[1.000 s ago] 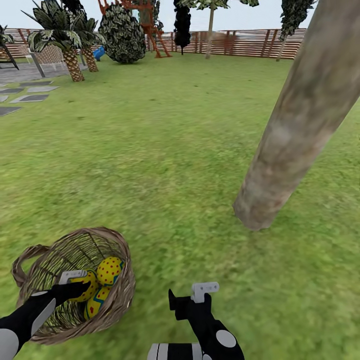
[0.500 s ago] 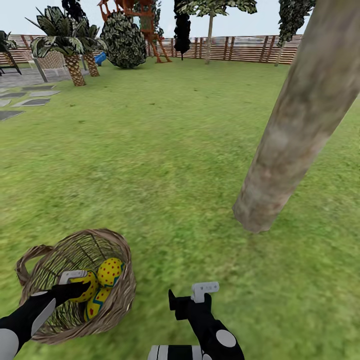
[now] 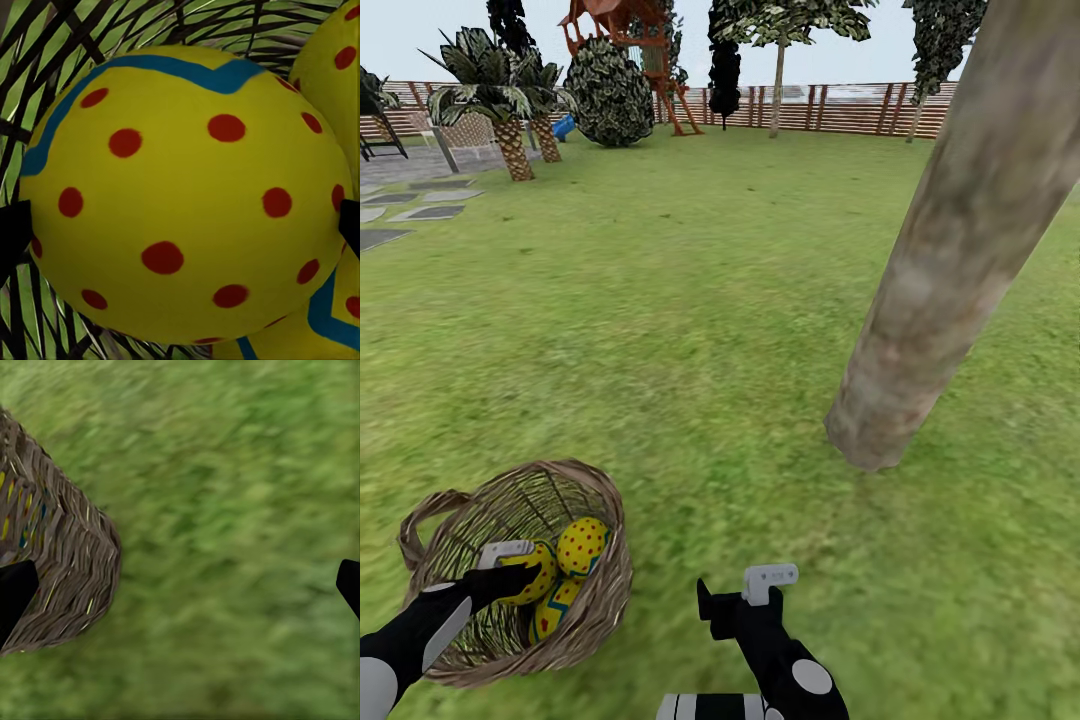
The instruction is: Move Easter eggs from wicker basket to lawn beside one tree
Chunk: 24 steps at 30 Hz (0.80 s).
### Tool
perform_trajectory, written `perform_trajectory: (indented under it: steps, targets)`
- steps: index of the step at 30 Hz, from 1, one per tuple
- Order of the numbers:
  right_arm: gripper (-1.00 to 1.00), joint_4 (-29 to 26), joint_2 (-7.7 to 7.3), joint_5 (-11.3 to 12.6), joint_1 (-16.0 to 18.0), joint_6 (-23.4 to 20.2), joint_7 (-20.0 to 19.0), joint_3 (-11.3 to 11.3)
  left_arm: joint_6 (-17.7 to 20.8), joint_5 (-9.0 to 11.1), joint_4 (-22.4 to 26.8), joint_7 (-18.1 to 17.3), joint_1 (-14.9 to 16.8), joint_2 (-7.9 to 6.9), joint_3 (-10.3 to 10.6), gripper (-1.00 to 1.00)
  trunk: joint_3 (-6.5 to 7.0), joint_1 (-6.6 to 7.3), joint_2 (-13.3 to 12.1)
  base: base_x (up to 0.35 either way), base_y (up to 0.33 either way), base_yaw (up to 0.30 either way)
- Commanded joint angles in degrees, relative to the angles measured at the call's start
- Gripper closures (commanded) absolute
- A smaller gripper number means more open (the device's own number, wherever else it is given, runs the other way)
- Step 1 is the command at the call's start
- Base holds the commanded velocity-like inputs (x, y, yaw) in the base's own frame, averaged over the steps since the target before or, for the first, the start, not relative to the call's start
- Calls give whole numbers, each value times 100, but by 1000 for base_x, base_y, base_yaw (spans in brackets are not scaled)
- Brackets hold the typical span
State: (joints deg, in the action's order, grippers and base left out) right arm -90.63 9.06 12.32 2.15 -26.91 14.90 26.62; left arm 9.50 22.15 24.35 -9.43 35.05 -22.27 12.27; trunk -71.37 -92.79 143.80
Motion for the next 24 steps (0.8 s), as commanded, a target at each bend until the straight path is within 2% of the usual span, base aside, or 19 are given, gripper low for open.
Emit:
perform_trajectory:
  steps: [1,7,12,21,24]
  targets:
    - [-100,-7,-1,60,4,-16,56,10,39,45,8,-11,2,-6,27,100,18,4,1,0,0,0]
    - [-100,-7,-1,60,4,-16,56,10,94,44,8,-15,2,-6,30,100,40,6,-1,0,0,0]
    - [-100,-7,-1,60,3,-16,53,10,151,44,8,-23,2,-6,30,100,151,19,-7,0,0,0]
    - [-100,1,-1,60,5,-16,56,12,300,44,4,-15,2,-6,30,100,151,19,-7,0,0,0]
    - [-100,2,-1,60,5,-16,55,14,327,44,0,-15,2,-6,30,100,195,24,-10,0,0,0]
